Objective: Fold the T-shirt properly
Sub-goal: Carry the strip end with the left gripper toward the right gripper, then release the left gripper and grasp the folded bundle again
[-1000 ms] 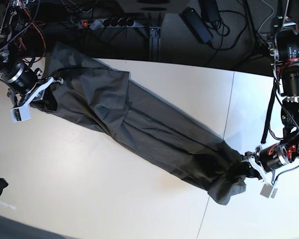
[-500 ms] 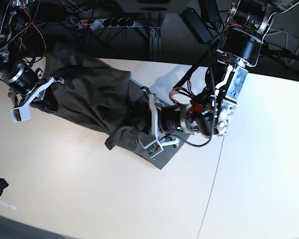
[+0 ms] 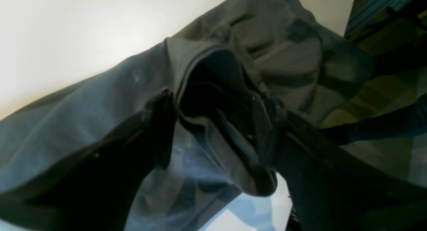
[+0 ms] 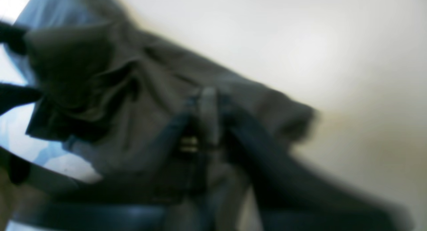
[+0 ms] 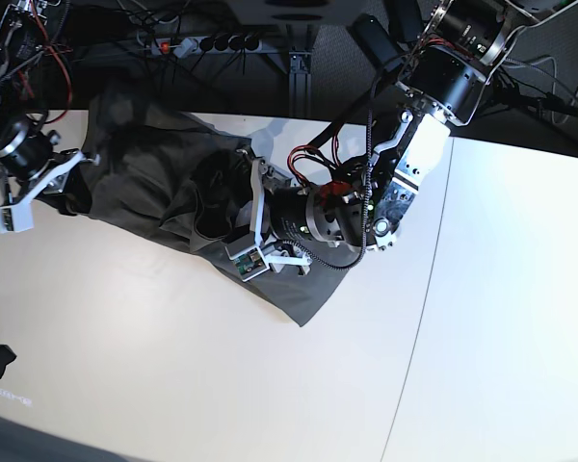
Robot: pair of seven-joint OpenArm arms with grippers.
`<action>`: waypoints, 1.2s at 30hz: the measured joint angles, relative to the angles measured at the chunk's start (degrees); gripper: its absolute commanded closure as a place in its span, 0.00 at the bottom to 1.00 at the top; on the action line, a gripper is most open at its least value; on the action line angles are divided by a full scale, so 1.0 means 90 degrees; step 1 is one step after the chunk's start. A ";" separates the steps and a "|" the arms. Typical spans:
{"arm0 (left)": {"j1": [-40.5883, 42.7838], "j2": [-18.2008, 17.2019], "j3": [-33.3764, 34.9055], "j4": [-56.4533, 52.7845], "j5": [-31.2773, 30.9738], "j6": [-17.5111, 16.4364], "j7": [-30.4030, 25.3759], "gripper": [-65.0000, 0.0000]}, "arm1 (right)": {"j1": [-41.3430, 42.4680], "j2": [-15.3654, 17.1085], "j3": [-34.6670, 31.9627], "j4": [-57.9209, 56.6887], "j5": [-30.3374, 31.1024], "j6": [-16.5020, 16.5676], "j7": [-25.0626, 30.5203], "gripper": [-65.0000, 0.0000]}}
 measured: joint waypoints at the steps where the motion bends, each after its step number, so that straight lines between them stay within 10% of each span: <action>1: 0.0000 0.0005 -0.0058 0.0000 0.0046 0.0027 0.0005 0.40 | -0.0002 -0.0002 0.0350 0.0000 0.0143 0.0000 -0.0206 0.51; 8: 0.0000 0.0002 -0.1056 0.0000 0.0044 0.0061 0.0007 0.40 | -0.0920 0.0010 0.1792 -0.0066 0.0814 0.0002 -0.0357 0.41; 36: 0.0000 -0.0051 -0.1416 0.0000 -0.0299 0.0063 0.0126 0.40 | -0.0670 -0.1202 0.0733 -0.1749 0.1428 0.0002 0.0017 0.33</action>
